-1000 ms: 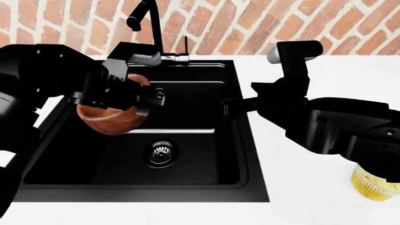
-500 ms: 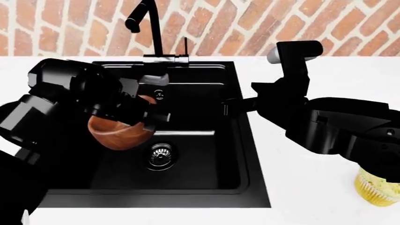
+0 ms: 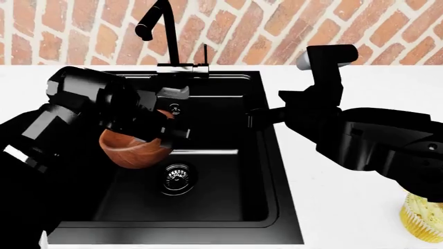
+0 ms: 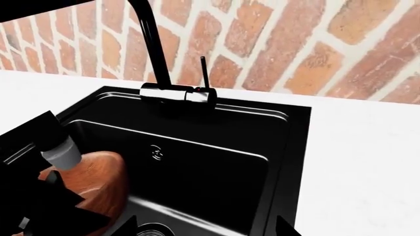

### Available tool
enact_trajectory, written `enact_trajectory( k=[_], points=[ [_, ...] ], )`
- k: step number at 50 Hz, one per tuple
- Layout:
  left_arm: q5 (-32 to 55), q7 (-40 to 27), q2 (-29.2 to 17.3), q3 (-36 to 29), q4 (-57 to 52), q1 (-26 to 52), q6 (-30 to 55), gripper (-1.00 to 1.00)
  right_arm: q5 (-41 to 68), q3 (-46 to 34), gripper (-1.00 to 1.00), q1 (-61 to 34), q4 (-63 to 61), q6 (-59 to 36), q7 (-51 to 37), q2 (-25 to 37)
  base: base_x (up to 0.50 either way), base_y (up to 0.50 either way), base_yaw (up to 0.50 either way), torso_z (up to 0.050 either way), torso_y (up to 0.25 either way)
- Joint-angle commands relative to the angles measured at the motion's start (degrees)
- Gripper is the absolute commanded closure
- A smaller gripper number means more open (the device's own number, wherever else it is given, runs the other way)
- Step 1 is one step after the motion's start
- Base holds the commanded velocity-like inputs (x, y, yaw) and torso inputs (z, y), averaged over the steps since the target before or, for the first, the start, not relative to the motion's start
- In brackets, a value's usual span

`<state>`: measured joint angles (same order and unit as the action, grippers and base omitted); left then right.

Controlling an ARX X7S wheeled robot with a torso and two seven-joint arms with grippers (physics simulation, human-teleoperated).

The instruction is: Move the fresh-baked cupcake off the tray onto the counter, and place the bowl used for mixing into the sink.

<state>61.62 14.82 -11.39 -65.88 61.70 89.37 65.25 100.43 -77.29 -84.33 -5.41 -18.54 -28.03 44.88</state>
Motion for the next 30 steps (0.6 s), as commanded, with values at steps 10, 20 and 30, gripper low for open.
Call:
enact_trajectory(
  k=[10, 20, 30],
  points=[
    [-23.71, 17.01, 11.36, 2.44, 12.73, -4.69, -1.83, 1.0, 0.3, 0.33, -1.0, 0.25, 0.07, -0.09, 0.1, -0.03, 0.0, 0.0, 0.0, 0.0, 0.0],
    [-17.53, 15.54, 11.37, -3.9, 11.6, -6.36, -2.83, 1.0, 0.21, 0.41, -1.0, 0.26, 0.1, -0.26, 0.38, -0.06, 0.0, 0.0, 0.0, 0.0, 0.0],
    [-13.07, 15.19, 11.38, -7.83, 12.57, -7.36, -4.15, 1.0, 0.27, 0.48, -1.0, 0.26, 0.15, -0.49, 0.54, -0.1, 0.0, 0.0, 0.0, 0.001, 0.001]
  ],
)
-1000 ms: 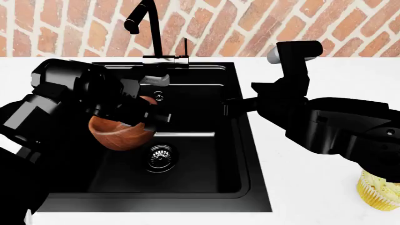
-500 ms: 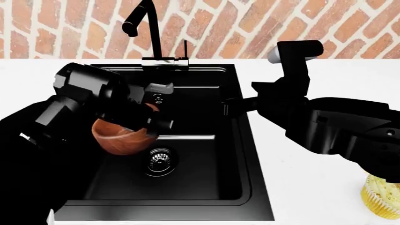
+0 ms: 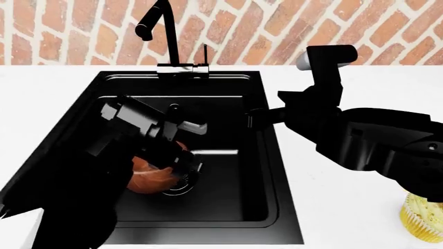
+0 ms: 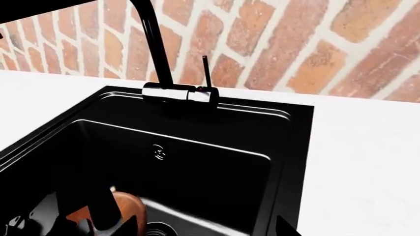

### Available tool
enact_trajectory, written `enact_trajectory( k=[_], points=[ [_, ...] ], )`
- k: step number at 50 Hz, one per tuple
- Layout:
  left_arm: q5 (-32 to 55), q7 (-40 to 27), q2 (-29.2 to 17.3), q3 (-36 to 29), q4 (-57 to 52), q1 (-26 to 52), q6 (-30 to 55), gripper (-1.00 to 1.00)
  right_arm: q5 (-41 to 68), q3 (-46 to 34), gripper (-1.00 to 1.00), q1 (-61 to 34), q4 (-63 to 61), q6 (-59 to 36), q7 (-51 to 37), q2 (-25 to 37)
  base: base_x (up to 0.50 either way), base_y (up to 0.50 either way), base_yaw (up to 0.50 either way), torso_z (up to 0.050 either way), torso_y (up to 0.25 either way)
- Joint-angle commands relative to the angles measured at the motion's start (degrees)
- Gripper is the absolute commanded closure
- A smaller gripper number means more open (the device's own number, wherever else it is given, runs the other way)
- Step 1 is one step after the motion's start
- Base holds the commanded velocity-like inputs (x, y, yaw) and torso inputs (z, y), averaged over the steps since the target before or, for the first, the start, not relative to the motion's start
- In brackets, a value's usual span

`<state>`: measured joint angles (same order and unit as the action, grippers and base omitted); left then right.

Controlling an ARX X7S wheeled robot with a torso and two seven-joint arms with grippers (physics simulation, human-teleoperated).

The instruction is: Move the fresh-baked cupcake off the tray onto the counter, and place the bowl used for mixing into the sink.

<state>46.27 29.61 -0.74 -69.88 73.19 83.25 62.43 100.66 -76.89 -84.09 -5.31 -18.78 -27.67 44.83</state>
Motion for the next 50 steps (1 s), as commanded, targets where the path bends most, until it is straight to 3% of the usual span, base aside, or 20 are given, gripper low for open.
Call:
enact_trajectory(
  k=[1, 35, 36, 50],
  points=[
    [2.52, 0.58, 0.73, -4.09, 1.07, -1.4, -1.33, 1.0, 0.01, 0.09, -1.0, 0.02, 0.05, -0.23, 0.16, -0.04, 0.0, 0.0, 0.0, 0.0, 0.0],
    [5.46, 0.59, 0.73, -7.64, 0.53, -3.89, -0.48, 1.0, -0.2, 0.45, -1.0, 0.19, 0.1, -0.56, 0.62, -0.11, 0.0, 0.0, 0.0, 0.0, 0.0],
    [5.52, 0.45, 0.73, -7.67, 0.55, -3.95, -0.39, -1.0, -0.34, 0.47, -1.0, 0.2, 0.09, -0.52, 0.81, -0.11, 0.0, 0.0, 0.0, 0.0, 0.0],
    [6.32, -0.69, 0.72, -7.73, -0.01, -2.84, -0.4, -1.0, -0.95, 0.69, -1.0, 0.38, -0.02, -0.25, 1.19, -0.11, 0.0, 0.0, 0.0, 0.0, 0.0]
  ],
)
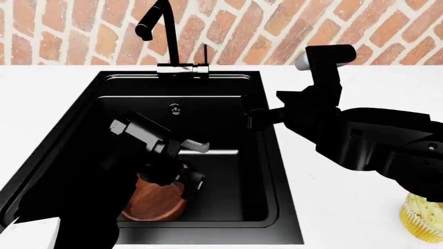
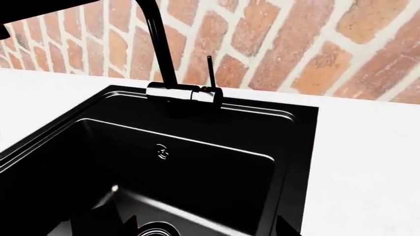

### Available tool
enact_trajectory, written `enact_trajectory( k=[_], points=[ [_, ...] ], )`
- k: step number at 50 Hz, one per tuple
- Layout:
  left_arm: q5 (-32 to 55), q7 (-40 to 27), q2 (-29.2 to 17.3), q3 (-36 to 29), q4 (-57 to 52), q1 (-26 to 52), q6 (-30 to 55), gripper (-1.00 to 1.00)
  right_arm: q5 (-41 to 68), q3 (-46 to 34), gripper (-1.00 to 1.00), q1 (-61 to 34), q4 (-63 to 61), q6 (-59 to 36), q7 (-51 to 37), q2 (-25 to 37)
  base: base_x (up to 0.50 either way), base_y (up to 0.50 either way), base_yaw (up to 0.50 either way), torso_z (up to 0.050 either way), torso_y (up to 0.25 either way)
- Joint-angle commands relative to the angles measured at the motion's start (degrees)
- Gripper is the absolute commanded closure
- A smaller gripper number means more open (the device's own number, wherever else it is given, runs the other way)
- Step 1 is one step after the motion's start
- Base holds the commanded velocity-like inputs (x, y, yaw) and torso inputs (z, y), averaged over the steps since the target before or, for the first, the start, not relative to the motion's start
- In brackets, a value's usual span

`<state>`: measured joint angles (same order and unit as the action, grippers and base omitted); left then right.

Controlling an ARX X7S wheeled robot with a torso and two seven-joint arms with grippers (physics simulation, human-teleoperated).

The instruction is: Move the fresh-baked cupcake off the tray onto the counter, and place the bowl used for mixing into the sink.

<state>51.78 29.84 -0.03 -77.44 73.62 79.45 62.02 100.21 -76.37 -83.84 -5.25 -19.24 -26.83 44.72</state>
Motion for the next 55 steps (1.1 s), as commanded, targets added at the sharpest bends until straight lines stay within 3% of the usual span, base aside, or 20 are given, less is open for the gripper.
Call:
enact_trajectory(
  k=[1, 8, 14, 17, 21, 24, 30, 36, 43, 49, 52, 55],
  points=[
    [1.04, -1.28, 0.01, -0.06, -0.64, 1.34, -0.12, -1.0, -0.59, 0.16, -1.0, 0.12, -0.09, 0.2, 0.36, 0.0, 0.0, 0.0, 0.0, 0.0, 0.0],
    [3.59, -4.61, -1.35, 2.3, -3.6, 3.76, -0.23, -1.0, -1.57, 0.29, -1.0, 0.26, -0.29, 0.71, 0.72, 0.02, 0.0, 0.0, 0.0, 0.0, 0.001],
    [15.5, -25.97, -14.34, 13.94, -28.47, 1.31, 9.37, -1.0, -2.49, 0.38, -1.0, 0.37, -0.47, 1.15, 1.05, 0.05, 0.0, 0.0, 0.0, 0.0, 0.0],
    [21.18, -34.75, -18.68, 19.58, -36.07, -0.53, 11.96, -1.0, -3.2, 0.44, -1.0, 0.44, -0.6, 1.5, 1.34, 0.07, 0.0, 0.0, 0.0, 0.0, 0.0],
    [34.35, -52.37, -25.68, 29.41, -48.39, -5.16, 16.4, -1.0, -3.87, 0.71, -1.0, 0.78, -0.77, 2.34, 1.78, 0.11, 0.0, 0.0, 0.0, 0.0, 0.0],
    [47.41, -67.03, -30.87, 35.56, -56.27, -9.46, 16.72, -1.0, -4.53, 0.85, -1.0, 0.97, -0.87, 2.86, 2.58, 0.11, 0.0, 0.0, 0.0, 0.0, 0.0],
    [67.45, -85.93, -41.53, 41.73, -73.13, -15.92, 9.67, -1.0, -6.39, 1.28, -1.0, 1.55, -1.16, 4.55, 4.95, 0.1, 0.0, 0.0, 0.0, 0.0, 0.0],
    [77.09, -93.56, -49.52, 46.0, -88.42, -21.24, 2.48, -1.0, -9.84, 0.88, -1.0, 1.19, -1.59, 5.07, 6.2, 0.11, 0.0, 0.0, 0.0, 0.0, 0.0],
    [84.43, -97.78, -57.33, 52.78, -105.99, -28.47, -6.96, -1.0, -13.37, 0.45, -1.0, 0.84, -2.0, 5.66, 8.15, 0.08, 0.0, 0.0, 0.0, 0.0, 0.0],
    [93.53, -97.36, -72.14, 72.13, -124.81, -40.35, -19.95, -1.0, -18.19, -0.83, -1.0, -0.4, -2.52, 5.09, 10.9, -0.04, 0.0, 0.0, 0.0, 0.0, 0.0],
    [96.75, -97.75, -74.35, 83.88, -128.22, -48.23, -21.61, -1.0, -20.19, -0.87, -1.0, -0.29, -2.8, 6.09, 11.35, 0.02, 0.0, 0.0, 0.0, 0.0, 0.0],
    [104.55, -102.67, -72.4, 98.61, -129.45, -55.11, -18.68, -1.0, -22.9, -1.11, -1.0, -0.25, -3.04, 7.4, 13.94, -0.01, 0.0, 0.0, 0.0, 0.0, 0.0]
  ],
)
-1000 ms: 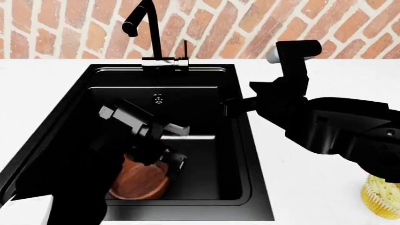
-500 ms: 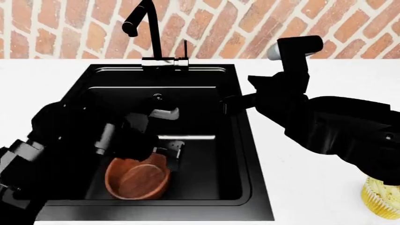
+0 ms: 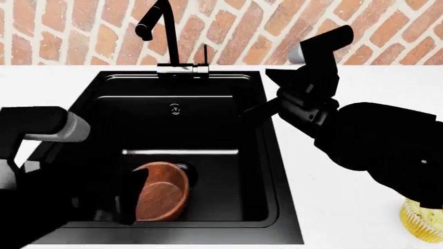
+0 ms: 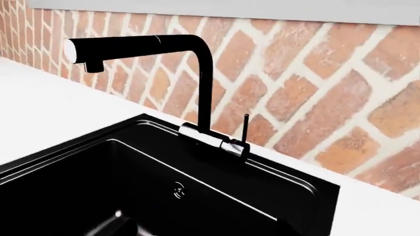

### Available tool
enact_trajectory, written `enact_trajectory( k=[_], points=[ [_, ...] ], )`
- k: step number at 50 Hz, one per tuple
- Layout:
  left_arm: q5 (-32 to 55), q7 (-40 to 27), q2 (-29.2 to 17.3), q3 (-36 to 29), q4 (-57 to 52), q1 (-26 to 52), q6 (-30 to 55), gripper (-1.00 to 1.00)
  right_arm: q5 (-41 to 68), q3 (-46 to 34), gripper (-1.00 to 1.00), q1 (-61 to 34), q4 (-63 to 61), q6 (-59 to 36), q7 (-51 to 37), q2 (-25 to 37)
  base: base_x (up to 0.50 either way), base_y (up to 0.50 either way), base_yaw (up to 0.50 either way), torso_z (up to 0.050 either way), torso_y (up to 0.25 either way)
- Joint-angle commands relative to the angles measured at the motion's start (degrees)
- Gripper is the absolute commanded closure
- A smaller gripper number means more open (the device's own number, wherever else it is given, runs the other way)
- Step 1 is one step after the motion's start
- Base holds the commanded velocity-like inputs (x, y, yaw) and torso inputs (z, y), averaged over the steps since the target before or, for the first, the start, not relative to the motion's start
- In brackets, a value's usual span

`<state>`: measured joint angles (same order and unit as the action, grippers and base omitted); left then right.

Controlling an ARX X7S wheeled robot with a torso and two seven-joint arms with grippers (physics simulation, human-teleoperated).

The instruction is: Move the fresh-baked cupcake off the tray onto the counter, and place the bowl used for mixing into the sink.

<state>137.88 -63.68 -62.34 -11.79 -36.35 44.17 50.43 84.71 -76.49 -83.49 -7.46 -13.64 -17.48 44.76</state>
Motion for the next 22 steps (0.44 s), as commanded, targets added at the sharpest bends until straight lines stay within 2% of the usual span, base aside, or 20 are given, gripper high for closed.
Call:
enact_trajectory(
  k=[1, 5, 7, 10, 11, 13, 15, 17, 18, 20, 22],
  points=[
    [21.84, -10.65, -9.61, 37.14, -19.97, -20.53, -6.36, -1.0, -8.72, -1.48, -1.0, -1.04, -0.95, 1.58, 6.13, -0.12, 0.0, 0.0, 0.0, 0.0, 0.0],
    [28.78, -13.77, -8.21, 44.79, -21.0, -21.89, -4.42, -1.0, -10.65, -1.34, -1.0, -0.66, -1.1, 3.21, 7.28, -0.07, 0.0, 0.0, 0.0, 0.0, 0.0],
    [34.97, -15.38, -7.67, 50.32, -21.64, -21.66, -4.2, -1.0, -11.88, -0.87, -1.0, 0.12, -1.06, 5.51, 9.25, -0.05, 0.0, 0.0, 0.0, 0.0, 0.0],
    [41.61, -17.51, -7.47, 57.54, -21.22, -21.29, -4.24, -1.0, -11.73, 1.55, -1.0, 3.28, -0.54, 12.45, 12.72, -0.15, 0.0, 0.0, 0.0, 0.0, 0.0],
    [42.06, -16.2, -8.8, 61.79, -20.96, -23.75, -4.42, -1.0, -11.48, 2.4, -1.0, 4.34, -0.31, 14.71, 13.84, -0.26, 0.0, 0.0, 0.0, 0.0, 0.0],
    [42.1, -10.04, -11.63, 76.48, -19.52, -35.42, -4.51, -1.0, -12.05, 4.27, -1.0, 6.72, 0.11, 20.14, 15.44, -0.61, 0.0, 0.0, 0.0, 0.0, 0.0],
    [42.1, -5.82, -11.62, 90.94, -18.05, -48.44, -3.08, -1.0, -11.57, 5.84, -1.0, 8.64, 0.58, 24.3, 17.57, -1.07, 0.0, 0.0, 0.0, 0.0, 0.0],
    [42.1, 0.65, -9.62, 108.13, -15.2, -65.63, -0.26, -1.0, -10.49, 9.26, -1.0, 12.61, 1.69, 33.74, 25.04, -2.66, 0.0, 0.0, 0.0, 0.0, 0.0],
    [42.09, 3.12, -8.23, 116.72, -14.04, -74.22, 0.63, -1.0, -11.44, 10.44, -1.0, 13.89, 2.15, 37.01, 25.41, -3.26, 0.0, 0.0, 0.0, 0.0, 0.0],
    [42.07, 10.56, -4.76, 132.2, -12.17, -85.1, 1.74, -1.0, -11.74, 13.64, -1.0, 17.09, 3.22, 44.71, 27.04, -5.15, 0.0, 0.0, 0.0, 0.0, 0.0],
    [42.01, 13.03, -3.62, 136.29, -11.9, -88.52, 1.26, -1.0, -12.39, 14.13, -1.0, 17.55, 3.45, 45.82, 26.5, -5.44, 0.0, 0.0, 0.0, 0.0, 0.0]
  ],
)
